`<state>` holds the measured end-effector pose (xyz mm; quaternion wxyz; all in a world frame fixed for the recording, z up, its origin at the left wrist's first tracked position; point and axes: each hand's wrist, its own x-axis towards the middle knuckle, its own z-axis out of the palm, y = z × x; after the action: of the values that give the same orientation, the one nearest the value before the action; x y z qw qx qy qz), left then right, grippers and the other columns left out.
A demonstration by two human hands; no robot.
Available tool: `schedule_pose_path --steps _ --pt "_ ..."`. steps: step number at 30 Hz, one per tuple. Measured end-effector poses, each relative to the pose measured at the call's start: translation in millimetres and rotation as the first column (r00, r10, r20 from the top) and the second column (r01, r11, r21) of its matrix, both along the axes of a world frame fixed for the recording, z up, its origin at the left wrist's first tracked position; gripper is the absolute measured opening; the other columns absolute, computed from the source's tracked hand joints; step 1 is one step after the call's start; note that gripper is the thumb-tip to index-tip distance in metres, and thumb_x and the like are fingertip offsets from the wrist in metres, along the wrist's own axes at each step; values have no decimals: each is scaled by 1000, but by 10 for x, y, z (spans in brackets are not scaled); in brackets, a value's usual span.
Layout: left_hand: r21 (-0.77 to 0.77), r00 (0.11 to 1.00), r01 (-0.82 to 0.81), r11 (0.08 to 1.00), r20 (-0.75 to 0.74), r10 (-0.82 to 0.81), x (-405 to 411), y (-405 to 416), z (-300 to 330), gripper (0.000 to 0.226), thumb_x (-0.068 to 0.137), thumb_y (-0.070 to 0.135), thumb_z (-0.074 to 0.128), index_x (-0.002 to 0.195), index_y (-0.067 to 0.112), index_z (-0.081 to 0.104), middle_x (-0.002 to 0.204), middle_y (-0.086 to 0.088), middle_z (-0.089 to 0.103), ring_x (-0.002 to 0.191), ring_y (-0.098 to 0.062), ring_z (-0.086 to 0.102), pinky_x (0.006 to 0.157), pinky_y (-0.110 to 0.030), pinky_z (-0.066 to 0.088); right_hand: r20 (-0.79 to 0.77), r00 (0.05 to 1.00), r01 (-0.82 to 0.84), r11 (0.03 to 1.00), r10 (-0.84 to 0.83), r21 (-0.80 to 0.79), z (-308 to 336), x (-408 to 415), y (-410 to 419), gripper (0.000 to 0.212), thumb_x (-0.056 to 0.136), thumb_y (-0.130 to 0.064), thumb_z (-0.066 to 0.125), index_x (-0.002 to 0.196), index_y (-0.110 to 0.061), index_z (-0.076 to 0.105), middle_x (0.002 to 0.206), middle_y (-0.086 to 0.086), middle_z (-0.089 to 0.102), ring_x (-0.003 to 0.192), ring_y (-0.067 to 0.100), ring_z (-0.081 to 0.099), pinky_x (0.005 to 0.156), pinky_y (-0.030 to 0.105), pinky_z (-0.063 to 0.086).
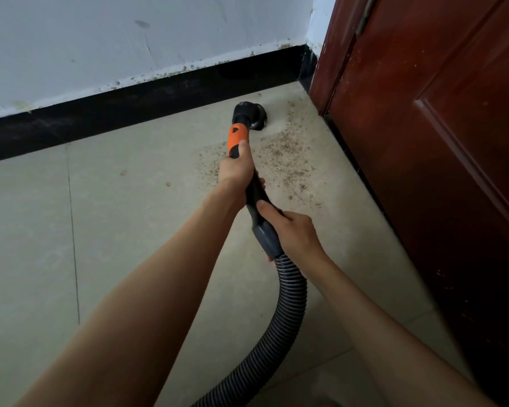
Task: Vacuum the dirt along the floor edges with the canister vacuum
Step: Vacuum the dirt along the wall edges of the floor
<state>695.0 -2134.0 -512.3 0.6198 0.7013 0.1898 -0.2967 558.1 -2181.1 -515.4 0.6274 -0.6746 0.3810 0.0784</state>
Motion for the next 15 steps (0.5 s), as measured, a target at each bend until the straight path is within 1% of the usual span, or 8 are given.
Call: schedule_pose_path --steps 2,4,6,9,11,12,13,15 --pt "-13 999 -33 999 -34 32 113 131 57 41 95 46 46 107 6 44 80 -11 51 53 -21 55 43 -26 48 5 999 -50 999 50 20 36 75 42 48 82 -53 68 77 -5 71 73 11 71 55 23 69 51 32 57" --pt "11 999 -33 999 -39 33 237 274 111 45 94 50 45 102 6 44 85 -12 51 60 -23 56 47 -30 49 15 995 -102 994 101 45 86 148 110 49 82 -51 69 81 -2 69 71 11 69 45 20 64 43 24 50" --pt "47 999 -33 998 -38 35 325 439 144 51 93 54 42 109 6 41 85 -11 50 64 -22 55 48 -30 47 22 983 -183 981 182 60 131 212 198 46 82 -52 69 81 -6 69 74 11 70 45 20 64 45 25 50" --pt "48 992 -114 992 -49 116 364 698 125 54 91 59 42 112 8 40 80 -8 48 61 -20 52 46 -28 44 19 952 -304 945 304 122 196 283 369 48 83 -53 68 92 -6 69 84 13 72 56 23 68 54 32 57" --pt "34 983 -180 983 -38 181 322 847 99 61 89 62 45 115 7 41 82 -9 48 59 -20 51 46 -28 44 0 924 -382 920 383 89 197 271 489 51 84 -55 65 98 -6 69 93 12 72 77 27 71 74 43 61" --pt "31 977 -211 977 -37 212 280 912 78 63 88 63 46 116 6 42 84 -10 49 59 -21 51 47 -28 44 -15 906 -422 905 423 44 201 250 536 51 85 -55 63 97 -6 70 96 11 72 85 27 70 83 45 58" --pt "27 971 -236 971 -41 237 222 977 55 65 87 64 47 117 6 43 84 -10 49 60 -21 51 48 -29 45 -22 889 -457 890 457 1 201 218 573 49 85 -54 61 91 -6 69 93 9 72 86 25 68 83 43 55" --pt "12 964 -260 966 -58 260 78 1088 2 63 86 65 46 113 7 44 81 -9 49 60 -20 51 50 -30 46 -20 857 -514 855 514 -69 189 147 627 39 87 -49 61 75 -12 60 80 4 65 75 19 63 67 34 48"
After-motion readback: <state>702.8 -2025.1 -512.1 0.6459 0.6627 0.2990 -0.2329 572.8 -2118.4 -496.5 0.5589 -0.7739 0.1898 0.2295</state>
